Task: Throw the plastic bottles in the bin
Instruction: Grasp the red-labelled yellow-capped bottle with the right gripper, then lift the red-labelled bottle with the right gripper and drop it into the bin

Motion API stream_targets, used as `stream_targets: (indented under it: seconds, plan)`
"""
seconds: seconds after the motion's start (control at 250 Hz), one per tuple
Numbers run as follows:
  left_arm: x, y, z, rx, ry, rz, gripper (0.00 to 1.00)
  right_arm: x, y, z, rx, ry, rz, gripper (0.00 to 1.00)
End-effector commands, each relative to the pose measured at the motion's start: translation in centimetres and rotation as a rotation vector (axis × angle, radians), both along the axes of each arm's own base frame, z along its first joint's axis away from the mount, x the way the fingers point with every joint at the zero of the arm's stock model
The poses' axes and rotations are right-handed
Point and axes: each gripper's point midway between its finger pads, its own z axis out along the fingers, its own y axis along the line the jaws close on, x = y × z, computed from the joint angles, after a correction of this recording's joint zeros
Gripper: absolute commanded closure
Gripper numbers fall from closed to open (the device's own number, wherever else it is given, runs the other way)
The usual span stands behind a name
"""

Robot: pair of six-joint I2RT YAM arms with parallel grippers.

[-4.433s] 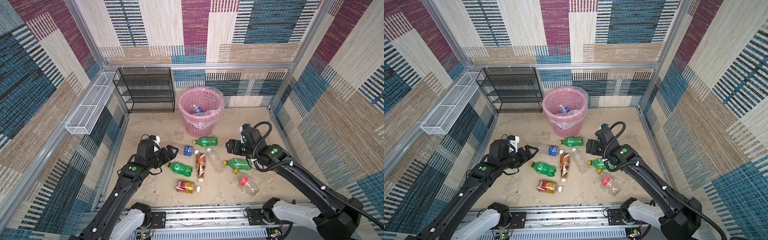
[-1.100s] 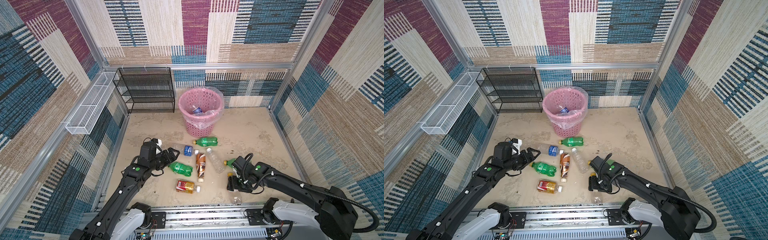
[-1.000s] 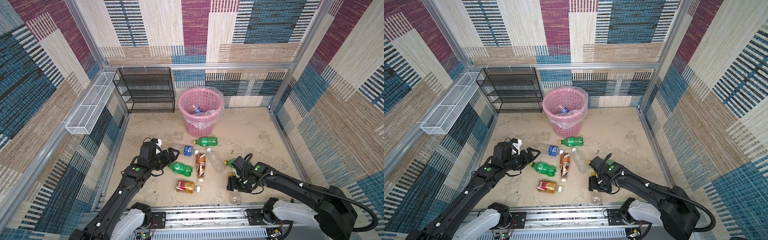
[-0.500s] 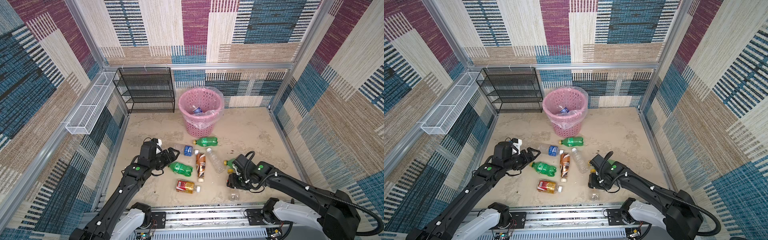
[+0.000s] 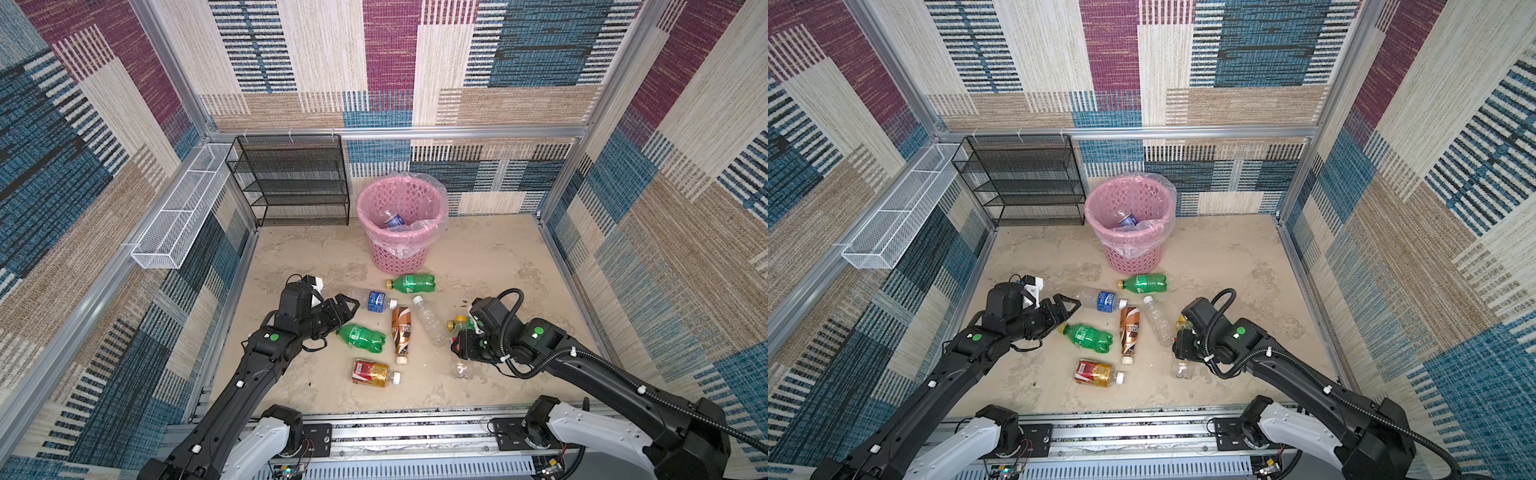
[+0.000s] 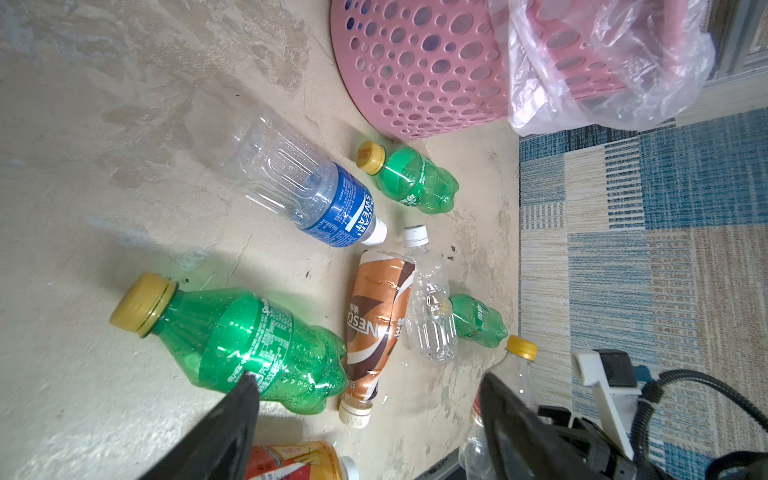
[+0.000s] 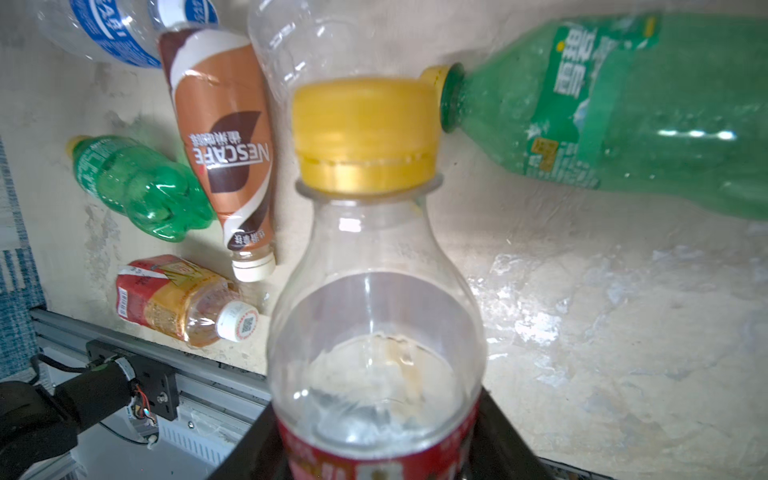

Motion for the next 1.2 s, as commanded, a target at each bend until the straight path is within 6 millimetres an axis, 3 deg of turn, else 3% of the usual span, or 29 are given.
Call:
stream_targets:
  seconds: [0.0,0.184,0.28,0.376,0.444,0.524,0.62,0.684,0.76,0.868,0.992,1.08,1.196]
  plan:
    - [0.1,0.2,0.5,0.011,-0.013,0.004,0.16,2.2,0.4,1.9,0.037,-0.107,-0.045,0.45]
    - [-0.1,0.3,0.8,0.013,-0.015,0.005,0.16,5.1,0.7,4.7,0.082,-0.219,-0.073,0.46]
    - [-0.1,0.3,1.0,0.003,-0.019,0.011,0.16,8.2,1.4,8.6,0.121,-0.337,-0.074,0.46]
    - [0.0,0.2,1.5,-0.008,-0.026,0.011,0.16,13.5,3.0,16.1,0.140,-0.533,-0.038,0.45]
    - [0.1,0.1,1.9,-0.012,-0.036,0.011,0.16,18.2,4.6,24.4,0.153,-0.720,-0.009,0.44]
    - [0.2,0.0,2.7,-0.013,-0.044,0.004,0.16,22.6,6.1,34.3,0.171,-0.927,-0.019,0.31]
    - [0.0,0.2,3.9,-0.002,-0.059,0.001,0.16,25.0,6.1,42.0,0.188,-1.055,-0.069,0.14]
    - [-0.1,0.7,4.6,0.009,-0.081,0.023,0.16,24.8,5.4,44.8,0.194,-1.110,-0.098,0.07]
    - [-0.3,1.1,5.0,0.017,-0.102,0.041,0.16,24.2,4.8,45.3,0.188,-1.112,-0.110,0.00]
    - [-0.4,1.3,4.9,0.031,-0.103,0.041,0.16,23.3,4.2,43.1,0.125,-1.028,-0.101,0.01]
    - [-0.4,1.2,3.9,0.037,-0.083,0.035,0.16,22.3,3.9,38.9,0.082,-0.968,-0.083,0.00]
    - [-0.4,1.2,3.2,0.030,-0.073,0.037,0.16,20.4,2.5,36.4,0.138,-1.005,-0.127,0.04]
    - [-0.5,1.2,2.5,0.034,-0.056,0.035,0.16,20.0,1.5,30.6,0.063,-0.866,-0.135,0.04]
